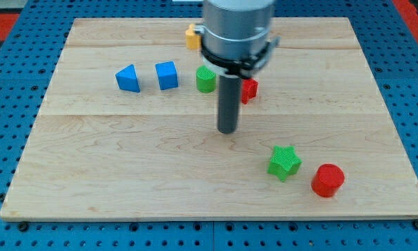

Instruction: Move the red star to the right side of the yellow hexagon

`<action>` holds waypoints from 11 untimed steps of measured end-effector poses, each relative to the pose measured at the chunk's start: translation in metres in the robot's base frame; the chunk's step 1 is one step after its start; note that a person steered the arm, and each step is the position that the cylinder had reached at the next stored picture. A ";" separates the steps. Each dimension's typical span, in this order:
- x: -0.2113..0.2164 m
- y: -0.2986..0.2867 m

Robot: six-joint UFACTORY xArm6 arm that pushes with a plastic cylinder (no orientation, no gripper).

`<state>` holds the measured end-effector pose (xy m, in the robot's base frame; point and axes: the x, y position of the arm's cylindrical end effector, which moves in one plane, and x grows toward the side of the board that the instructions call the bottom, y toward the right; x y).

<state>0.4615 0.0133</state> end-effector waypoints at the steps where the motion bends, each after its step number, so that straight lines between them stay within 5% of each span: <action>1: -0.025 0.019; 5: -0.158 0.102; 10: -0.147 0.064; 11: -0.148 0.019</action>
